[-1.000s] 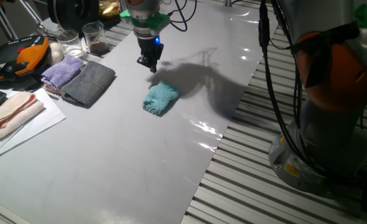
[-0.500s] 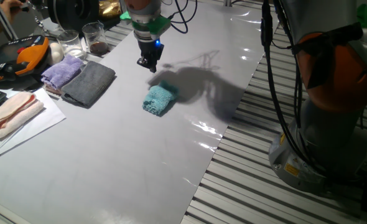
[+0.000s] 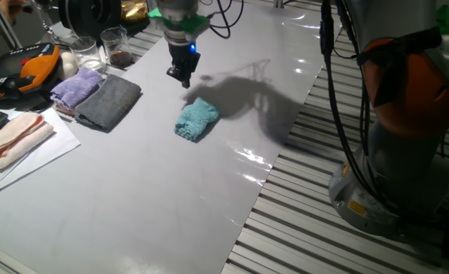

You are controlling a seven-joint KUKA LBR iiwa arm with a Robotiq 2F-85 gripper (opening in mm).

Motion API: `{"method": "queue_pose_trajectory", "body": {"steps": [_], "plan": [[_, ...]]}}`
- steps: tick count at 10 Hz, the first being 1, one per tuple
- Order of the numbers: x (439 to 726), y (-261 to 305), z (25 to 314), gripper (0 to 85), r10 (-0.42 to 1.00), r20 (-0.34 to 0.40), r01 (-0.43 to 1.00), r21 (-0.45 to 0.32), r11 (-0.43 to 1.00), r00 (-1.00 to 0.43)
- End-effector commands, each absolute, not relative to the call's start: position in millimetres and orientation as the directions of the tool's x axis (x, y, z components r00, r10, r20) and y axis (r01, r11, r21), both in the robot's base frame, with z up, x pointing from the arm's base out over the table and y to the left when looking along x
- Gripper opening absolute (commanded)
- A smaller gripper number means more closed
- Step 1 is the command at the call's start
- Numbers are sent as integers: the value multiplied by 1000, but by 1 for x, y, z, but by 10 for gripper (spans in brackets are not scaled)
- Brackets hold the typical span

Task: Clean the table with a cloth

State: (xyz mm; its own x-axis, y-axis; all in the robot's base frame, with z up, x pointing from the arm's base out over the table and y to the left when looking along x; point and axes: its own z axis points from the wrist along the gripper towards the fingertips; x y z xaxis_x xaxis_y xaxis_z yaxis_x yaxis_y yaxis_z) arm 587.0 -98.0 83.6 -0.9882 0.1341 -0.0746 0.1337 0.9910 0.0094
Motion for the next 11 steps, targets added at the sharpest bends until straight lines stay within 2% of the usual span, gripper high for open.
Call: {"method": "queue_pose_trajectory", "body": {"steps": [1, 3, 6, 11], "plan": [[586, -83, 96, 0, 127, -71, 128, 2, 992, -989], [576, -59, 112, 0, 122, -50, 122, 9, 993, -991], [556, -28, 124, 0, 114, -59, 112, 25, 993, -992], [536, -12, 141, 0, 69, -65, 68, 6, 998, -996]]}}
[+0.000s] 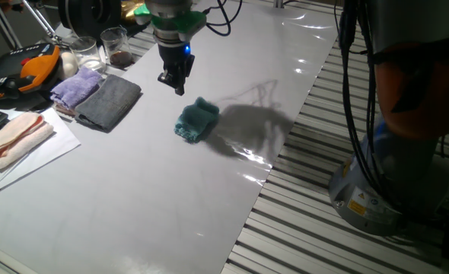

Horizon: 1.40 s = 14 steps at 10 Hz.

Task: Clean the table with a cloth

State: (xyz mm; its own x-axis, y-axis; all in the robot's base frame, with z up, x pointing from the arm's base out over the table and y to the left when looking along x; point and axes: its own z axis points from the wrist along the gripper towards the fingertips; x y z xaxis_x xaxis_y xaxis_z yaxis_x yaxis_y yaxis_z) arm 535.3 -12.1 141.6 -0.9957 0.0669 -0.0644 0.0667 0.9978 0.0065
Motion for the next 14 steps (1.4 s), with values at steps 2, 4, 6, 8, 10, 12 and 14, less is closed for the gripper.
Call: {"method": "queue_pose_trajectory", "body": {"steps": [2, 4, 6, 8, 10, 12, 14], "plan": [[532, -11, 145, 0, 57, -65, 56, 18, 998, -996], [528, -9, 148, 0, 58, -66, 58, 6, 998, -996], [525, -8, 150, 0, 54, -73, 55, -11, 998, -996], [524, -7, 156, 0, 46, -88, 47, -5, 999, -995], [525, -8, 163, 0, 54, -83, 54, -3, 999, -995], [526, -8, 173, 0, 70, -70, 68, 22, 997, -995], [523, -1, 177, 0, 88, -61, 88, -4, 996, -994]]}}
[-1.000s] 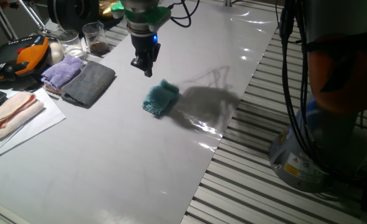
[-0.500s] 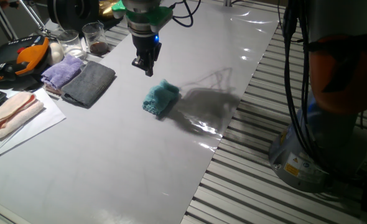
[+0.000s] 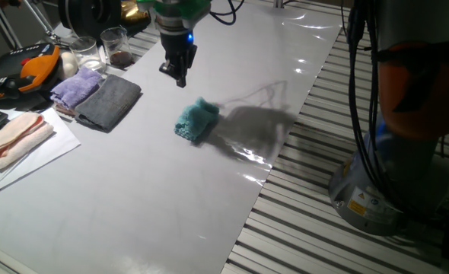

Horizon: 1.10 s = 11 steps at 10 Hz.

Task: Clean the table with a cloth

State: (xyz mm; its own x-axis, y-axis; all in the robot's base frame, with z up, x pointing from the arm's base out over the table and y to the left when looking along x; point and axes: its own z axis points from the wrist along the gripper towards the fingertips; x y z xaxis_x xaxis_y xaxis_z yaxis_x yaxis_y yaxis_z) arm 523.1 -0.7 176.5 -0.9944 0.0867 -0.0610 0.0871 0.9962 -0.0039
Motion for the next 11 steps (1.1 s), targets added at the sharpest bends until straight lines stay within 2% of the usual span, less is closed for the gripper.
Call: {"method": "queue_pose_trajectory", "body": {"steps": [1, 11], "plan": [[523, -1, 176, 0, 88, -60, 88, -8, 996, -994], [526, -5, 177, 0, 55, -59, 56, -26, 998, -997]]}}
